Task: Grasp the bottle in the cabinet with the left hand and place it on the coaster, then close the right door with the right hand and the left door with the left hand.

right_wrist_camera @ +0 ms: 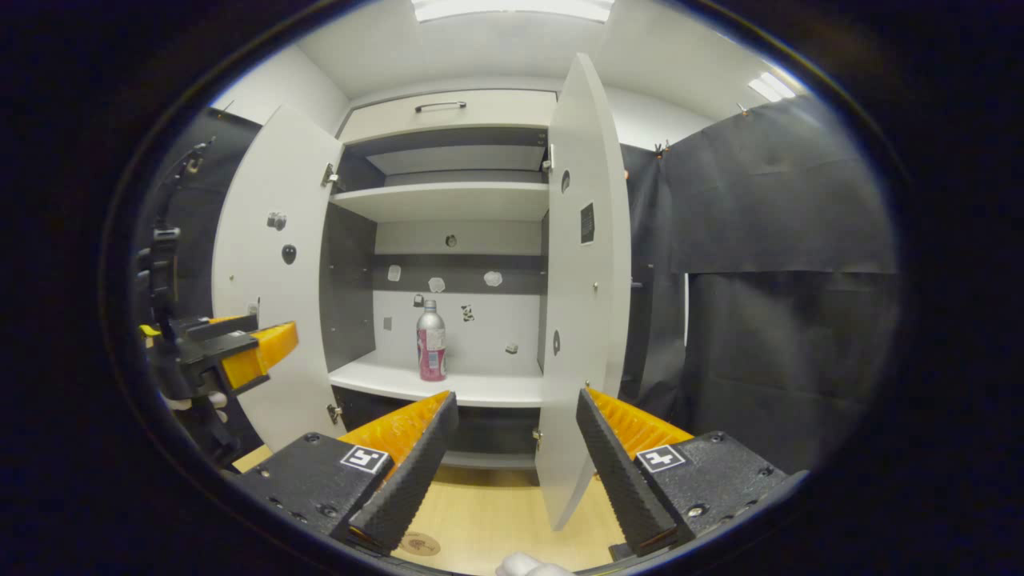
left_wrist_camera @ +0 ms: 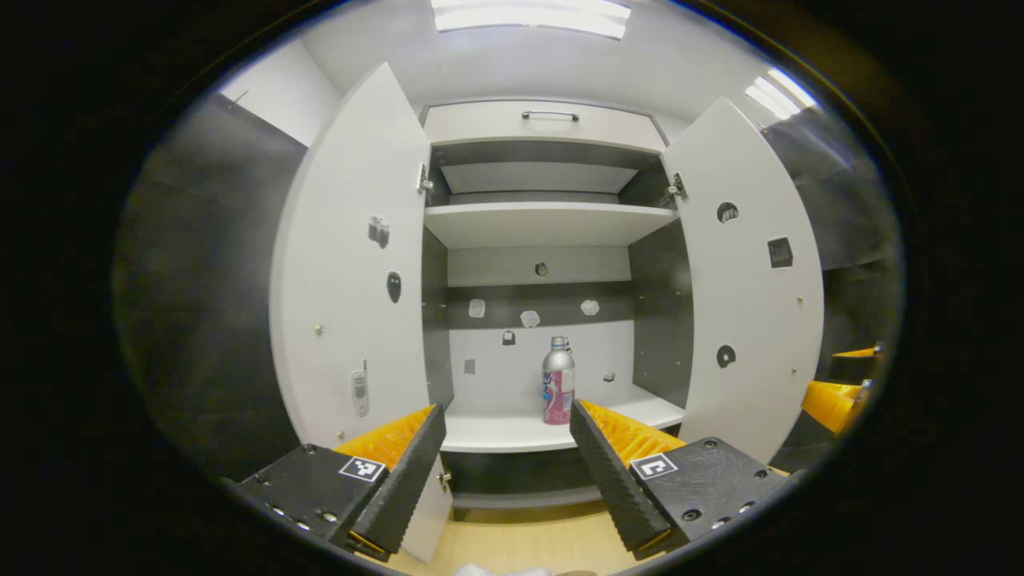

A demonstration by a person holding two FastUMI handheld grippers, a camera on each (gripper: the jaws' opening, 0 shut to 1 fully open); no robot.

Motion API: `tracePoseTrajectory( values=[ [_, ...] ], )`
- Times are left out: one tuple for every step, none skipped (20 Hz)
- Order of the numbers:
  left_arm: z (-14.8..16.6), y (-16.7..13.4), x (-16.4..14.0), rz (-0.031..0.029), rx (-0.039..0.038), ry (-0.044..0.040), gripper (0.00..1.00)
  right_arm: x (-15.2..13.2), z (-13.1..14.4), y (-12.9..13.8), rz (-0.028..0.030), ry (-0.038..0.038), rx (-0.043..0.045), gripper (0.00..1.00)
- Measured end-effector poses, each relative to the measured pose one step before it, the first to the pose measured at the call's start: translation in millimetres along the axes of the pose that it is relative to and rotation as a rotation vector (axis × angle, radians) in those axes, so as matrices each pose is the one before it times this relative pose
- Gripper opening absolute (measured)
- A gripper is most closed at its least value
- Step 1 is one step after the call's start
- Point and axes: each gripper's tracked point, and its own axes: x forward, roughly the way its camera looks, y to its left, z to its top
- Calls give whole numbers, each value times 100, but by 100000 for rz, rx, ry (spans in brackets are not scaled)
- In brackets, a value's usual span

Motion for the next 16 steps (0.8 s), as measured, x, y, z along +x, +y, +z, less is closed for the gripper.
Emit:
tracePoseTrajectory(
  values=[
    [113, -306, 1414, -444, -263, -63, 100, -39, 275, -153, -551, -145, -141, 98],
    [196, -227, 1670, -417, 56, -524, 100, -13, 275, -166, -657, -254, -145, 98],
    [174, -343, 1519, -364, 299, -716, 100, 69, 231, -116, -754, 90, -220, 99],
    [224, -326, 1654, -388, 453, -1228, 96, 20, 48, -186, -743, 264, -180, 98],
    [145, -367, 1707, -241, 267, -1038, 96, 93, 125, -18, -552, 466, -85, 98],
    [27, -327, 1712, -234, -26, -341, 100, 4, -8, -14, -316, 441, -53, 98],
    [92, -601, 1702, -683, -305, -709, 100, 88, 88, 36, -341, 546, 5, 98],
    [-52, -386, 1728, -392, -335, -477, 100, 55, -76, -12, -130, 226, 59, 98],
    [90, -394, 1747, 90, 159, -772, 99, 92, 143, 140, -161, 163, -93, 98],
    [-140, -383, 1507, 376, -110, -2, 100, 245, 100, 87, -139, 195, -141, 98],
    [-203, -410, 1682, -227, -509, 129, 100, 69, 117, 105, 11, 76, -66, 98],
    [-308, -446, 1679, 159, -499, -317, 99, 151, 185, 172, 32, 7, -26, 98],
    [-370, -301, 1543, 531, -313, 505, 96, 90, 171, 164, 218, 40, -40, 98],
    [-472, -235, 1439, 649, -271, 555, 95, 173, -30, 212, 126, 130, -66, 98],
    [-487, -104, 1308, 1204, -333, -263, 96, 77, -21, 139, 311, 273, -69, 98],
    [-855, -85, 1102, 1074, -97, 1591, 95, 202, -124, 131, 119, 353, -161, 98]
  ],
)
